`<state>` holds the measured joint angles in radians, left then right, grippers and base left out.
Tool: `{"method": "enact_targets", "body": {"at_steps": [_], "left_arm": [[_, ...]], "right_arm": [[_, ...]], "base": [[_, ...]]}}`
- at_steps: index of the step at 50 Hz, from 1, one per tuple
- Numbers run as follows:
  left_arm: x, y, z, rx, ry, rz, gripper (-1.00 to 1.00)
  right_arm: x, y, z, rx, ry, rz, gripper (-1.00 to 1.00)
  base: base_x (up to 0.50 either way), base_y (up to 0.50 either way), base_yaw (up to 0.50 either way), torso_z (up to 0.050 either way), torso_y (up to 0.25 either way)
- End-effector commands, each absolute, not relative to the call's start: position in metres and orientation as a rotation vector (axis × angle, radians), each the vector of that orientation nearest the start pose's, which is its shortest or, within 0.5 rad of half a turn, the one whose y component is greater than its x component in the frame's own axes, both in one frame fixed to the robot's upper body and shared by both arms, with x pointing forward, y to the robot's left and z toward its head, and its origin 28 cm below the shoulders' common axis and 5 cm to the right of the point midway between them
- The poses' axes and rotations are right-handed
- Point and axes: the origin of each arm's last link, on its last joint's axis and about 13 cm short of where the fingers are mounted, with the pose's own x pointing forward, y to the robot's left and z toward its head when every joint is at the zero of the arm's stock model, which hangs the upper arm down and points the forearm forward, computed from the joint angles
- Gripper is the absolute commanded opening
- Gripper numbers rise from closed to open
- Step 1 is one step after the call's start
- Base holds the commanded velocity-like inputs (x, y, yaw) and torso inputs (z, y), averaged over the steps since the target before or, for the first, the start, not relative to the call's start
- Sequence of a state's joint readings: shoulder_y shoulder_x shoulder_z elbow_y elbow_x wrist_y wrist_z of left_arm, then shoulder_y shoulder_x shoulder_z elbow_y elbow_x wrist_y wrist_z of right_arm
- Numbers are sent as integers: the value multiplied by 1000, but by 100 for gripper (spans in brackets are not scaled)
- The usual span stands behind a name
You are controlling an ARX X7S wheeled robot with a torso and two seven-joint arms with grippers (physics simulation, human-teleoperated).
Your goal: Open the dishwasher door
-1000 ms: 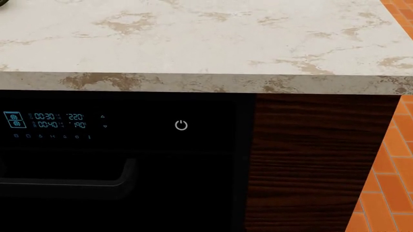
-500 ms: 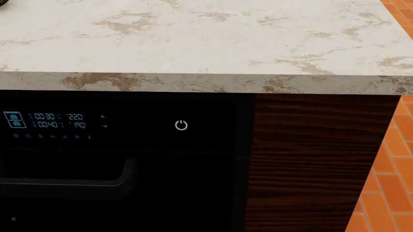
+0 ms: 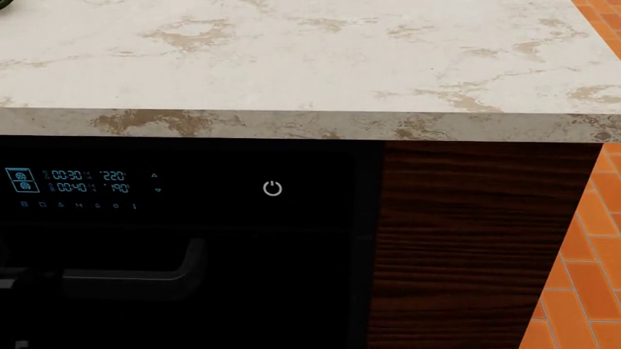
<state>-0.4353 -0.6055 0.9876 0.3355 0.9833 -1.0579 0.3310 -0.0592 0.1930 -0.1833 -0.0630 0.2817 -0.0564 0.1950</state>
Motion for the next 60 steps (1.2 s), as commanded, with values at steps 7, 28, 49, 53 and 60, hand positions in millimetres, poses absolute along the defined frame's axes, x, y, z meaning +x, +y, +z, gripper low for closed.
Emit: {"method": "enact_targets", "body": {"at_steps": [7,28,49,53,60], "left_arm": [[259,246,103,1653,221,-131,100],[280,241,88,1680,229,-172,100],[310,244,72,1700,249,-175,100],[311,243,71,1707,238,-177,100],[310,243,75,1728,207,-171,-100]], "right_arm": [[194,-104,17,115,-10,-23,100],[194,-108,18,124,-14,-39,100],[193,-110,19,127,-17,-50,100],[194,-110,19,126,-16,-52,100],[194,-110,19,126,-15,-50,100]], "base": [[0,0,0,0,0],[0,0,0,0,0],[0,0,0,0,0],[0,0,0,0,0],[4,0,-1,0,0]]}}
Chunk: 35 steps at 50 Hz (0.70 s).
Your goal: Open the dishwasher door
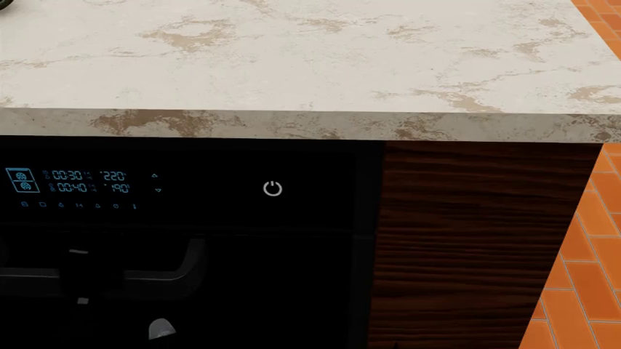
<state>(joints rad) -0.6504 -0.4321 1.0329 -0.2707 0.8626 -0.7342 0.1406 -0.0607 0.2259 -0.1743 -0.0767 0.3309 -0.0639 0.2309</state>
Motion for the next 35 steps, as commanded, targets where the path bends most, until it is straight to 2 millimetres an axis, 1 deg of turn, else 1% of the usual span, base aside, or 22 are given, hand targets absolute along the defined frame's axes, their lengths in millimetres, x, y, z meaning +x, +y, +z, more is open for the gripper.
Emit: {"method": "enact_targets", "body": {"at_steps": [1,7,14,16,20,22,24,29,35], "left_arm": [[309,243,75,1728,207,-171,-100],[307,243,75,1743,202,-178,-100],[295,242,80,1746,198,-205,-100],[294,242,81,1747,197,-204,-100],[294,241,80,1747,192,-206,-100],[294,241,79,1748,186,-206,-100],[294,241,79,1748,183,-206,-100],[292,242,80,1748,183,-204,-100],[278,241,80,1736,196,-232,-100]], "right_arm": [[194,-110,19,126,-15,-50,100],[194,-111,19,128,-15,-53,100],[194,-112,21,129,-21,-56,100],[195,-119,26,131,-37,-83,100],[196,-142,35,142,-68,-185,100],[194,-157,39,153,-78,-249,100],[195,-164,40,155,-81,-273,100],[192,-176,39,159,-85,-329,100],[190,-184,40,165,-94,-367,100]], "base": [[0,0,-4,0,0],[6,0,-4,0,0],[0,0,-1,0,0],[0,0,0,0,0],[0,0,-1,0,0],[0,0,-1,0,0],[0,0,0,0,0],[0,0,-1,0,0],[0,0,0,0,0]]}}
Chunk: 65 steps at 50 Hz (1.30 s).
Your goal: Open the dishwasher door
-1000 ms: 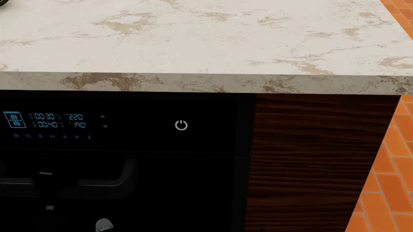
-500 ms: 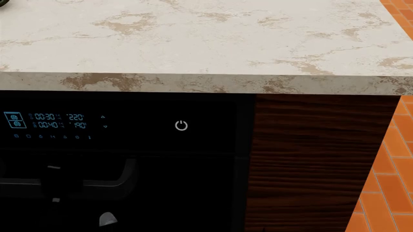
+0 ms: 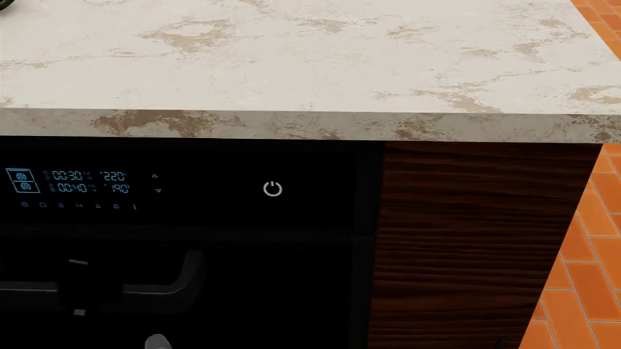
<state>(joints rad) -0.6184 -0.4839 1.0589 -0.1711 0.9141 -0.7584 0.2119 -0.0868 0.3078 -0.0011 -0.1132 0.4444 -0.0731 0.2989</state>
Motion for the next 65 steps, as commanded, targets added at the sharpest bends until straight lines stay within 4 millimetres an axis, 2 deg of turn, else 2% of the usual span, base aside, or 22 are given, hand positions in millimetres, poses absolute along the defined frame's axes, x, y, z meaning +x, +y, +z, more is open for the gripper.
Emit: {"method": "enact_targets", "body": {"at_steps": [1,14,32,43,49,55,65], "left_arm": [[274,241,81,1729,198,-240,-100],[235,235,84,1677,251,-312,-100],[188,234,68,1599,339,-379,-100],[151,227,63,1550,367,-399,-100],[129,231,63,1540,384,-388,-100],[109,235,52,1516,441,-401,-100],[93,238,21,1462,509,-457,-100]], "right_arm": [[189,-186,40,167,-95,-376,100],[189,-187,42,177,-104,-386,100],[190,-186,42,182,-107,-381,100],[190,-188,46,184,-115,-387,100],[190,-188,49,189,-124,-388,100],[190,-187,48,188,-123,-383,100],[189,-185,49,185,-123,-379,100]], "base": [[0,0,0,0,0],[0,0,-1,0,0],[0,0,-2,0,0],[0,0,-3,0,0],[0,0,-3,0,0],[0,0,-2,0,0],[0,-1,-1,0,0]]}}
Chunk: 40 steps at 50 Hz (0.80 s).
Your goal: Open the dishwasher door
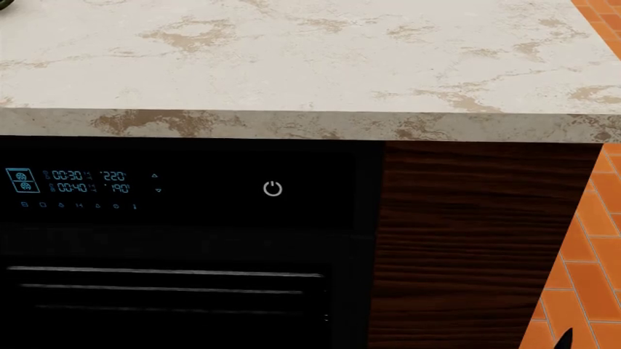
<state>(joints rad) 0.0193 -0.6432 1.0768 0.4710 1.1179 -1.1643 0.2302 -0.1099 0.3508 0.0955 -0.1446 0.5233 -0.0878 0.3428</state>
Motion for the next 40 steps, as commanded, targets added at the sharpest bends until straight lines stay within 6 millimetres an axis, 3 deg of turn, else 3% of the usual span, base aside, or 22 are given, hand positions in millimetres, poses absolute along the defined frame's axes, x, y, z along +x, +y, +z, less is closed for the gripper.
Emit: {"method": "enact_targets", "body": {"at_steps": [1,12,25,30,40], "left_arm": [[90,238,17,1453,523,-469,-100],[60,238,-8,1363,623,-540,-100],[30,234,-20,1208,726,-649,-100],[14,238,-38,1153,801,-696,-100],[3,245,-46,1075,896,-731,-100]], "right_arm": [[189,-185,49,185,-121,-379,100],[188,-185,48,185,-120,-380,100],[188,-185,45,189,-116,-379,100],[187,-185,44,189,-114,-379,100],[187,-185,45,190,-113,-379,100]], "base": [[0,0,0,0,0],[0,-1,-2,0,0],[2,-1,-2,-2,0],[2,-1,-3,-4,0],[6,0,-4,-3,0]]}}
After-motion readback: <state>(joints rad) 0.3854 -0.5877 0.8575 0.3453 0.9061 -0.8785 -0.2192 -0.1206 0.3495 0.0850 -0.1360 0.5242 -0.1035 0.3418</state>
